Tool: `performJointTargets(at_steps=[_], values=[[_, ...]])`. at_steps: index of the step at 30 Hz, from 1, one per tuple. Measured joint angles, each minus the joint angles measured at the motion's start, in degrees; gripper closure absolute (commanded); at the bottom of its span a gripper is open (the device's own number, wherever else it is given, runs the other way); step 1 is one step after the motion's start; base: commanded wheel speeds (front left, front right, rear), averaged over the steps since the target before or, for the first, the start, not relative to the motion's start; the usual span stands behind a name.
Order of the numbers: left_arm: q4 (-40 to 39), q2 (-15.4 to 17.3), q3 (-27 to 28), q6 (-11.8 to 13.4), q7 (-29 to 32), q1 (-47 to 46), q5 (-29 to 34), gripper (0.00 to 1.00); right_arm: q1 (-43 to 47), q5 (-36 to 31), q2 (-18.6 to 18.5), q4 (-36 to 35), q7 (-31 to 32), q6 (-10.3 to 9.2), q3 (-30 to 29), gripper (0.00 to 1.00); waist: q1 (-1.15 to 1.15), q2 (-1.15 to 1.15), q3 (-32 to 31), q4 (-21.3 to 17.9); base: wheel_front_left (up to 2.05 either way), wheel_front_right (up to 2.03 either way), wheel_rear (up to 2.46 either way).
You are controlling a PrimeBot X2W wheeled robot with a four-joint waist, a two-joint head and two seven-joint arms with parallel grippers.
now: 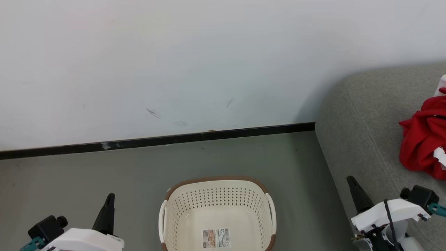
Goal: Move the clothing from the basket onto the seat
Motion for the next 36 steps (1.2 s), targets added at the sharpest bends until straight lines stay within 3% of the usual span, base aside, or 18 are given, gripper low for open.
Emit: performJointTargets(at_steps=[6, 21, 36], values=[[-0.5, -0.3, 1.1, 0.0, 1.1, 0.0, -3.5, 1.0, 0.6, 4.6, 0.1, -0.8, 1.1, 0.0, -0.8, 1.0, -0.07, 0.0, 0.0, 0.0, 0.0, 0.0, 0.0], [-1.3, -1.4, 4.0, -0.7, 4.3, 0.0, -12.8, 1.0, 1.7, 17.0, 0.4, -3.1, 4.1, 0.0, -3.5, 1.0, -0.8, 0.0, 0.6, 0.0, 0.0, 0.0, 0.0], [-2.4, -2.1, 6.6, -1.0, 7.1, 0.0, -21.3, 1.0, 2.0, 28.0, 0.7, -5.3, 6.6, 0.0, -5.9, 1.0, -0.94, 0.0, 1.1, 0.0, 0.0, 0.0, 0.0]])
